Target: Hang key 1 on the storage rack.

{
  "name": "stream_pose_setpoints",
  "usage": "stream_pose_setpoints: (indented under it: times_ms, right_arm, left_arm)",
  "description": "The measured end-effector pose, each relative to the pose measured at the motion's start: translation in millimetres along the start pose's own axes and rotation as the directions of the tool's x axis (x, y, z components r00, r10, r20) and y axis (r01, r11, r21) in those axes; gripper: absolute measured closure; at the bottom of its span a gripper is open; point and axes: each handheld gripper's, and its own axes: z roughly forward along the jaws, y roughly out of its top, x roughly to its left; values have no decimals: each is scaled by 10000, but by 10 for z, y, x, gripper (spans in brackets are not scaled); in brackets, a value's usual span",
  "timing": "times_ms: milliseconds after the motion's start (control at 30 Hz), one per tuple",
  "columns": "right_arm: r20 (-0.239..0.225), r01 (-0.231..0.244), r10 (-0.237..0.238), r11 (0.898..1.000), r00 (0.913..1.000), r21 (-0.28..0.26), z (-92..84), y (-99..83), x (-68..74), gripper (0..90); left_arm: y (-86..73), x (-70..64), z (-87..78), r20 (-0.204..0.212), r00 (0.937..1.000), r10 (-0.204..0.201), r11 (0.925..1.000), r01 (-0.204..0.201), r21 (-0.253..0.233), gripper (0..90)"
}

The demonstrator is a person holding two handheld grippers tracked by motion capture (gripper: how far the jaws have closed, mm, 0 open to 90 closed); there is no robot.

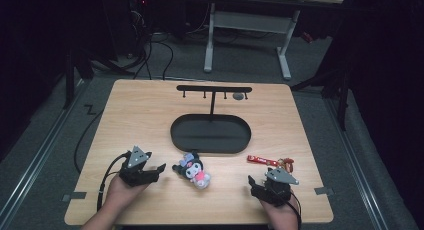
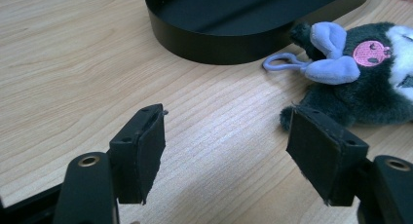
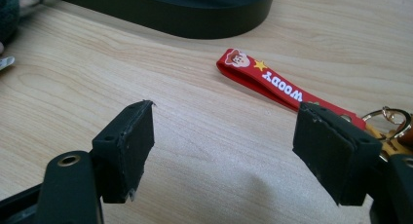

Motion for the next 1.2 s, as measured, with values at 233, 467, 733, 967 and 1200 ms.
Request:
stream_pose_setpoints:
  times_ms: [233,467,733,967,1200]
  right_arm:
    - [-186,-444,449,9987,9988,266,-2,11,-36,231]
    - [-356,-538,563,9963,9978,670,-5,50,-46,305]
    - [-260,-196,246,9840,9994,1773,43,136,-102,301]
    - [-213,153,-105,9704,9997,2410,55,199,-111,301]
    - [-557,366,-206,9523,9982,3029,50,290,-89,286]
  left_arm:
    - [0,9,-4,48,10000,-49,10000,50,-44,302]
    - [-6,12,-24,103,9999,-43,10000,44,-55,302]
    - [-28,27,-43,177,9998,6,10000,-7,39,301]
    - [-35,19,-41,231,9997,90,9999,-91,45,301]
    - [-38,14,-23,270,9995,178,9998,-182,115,300]
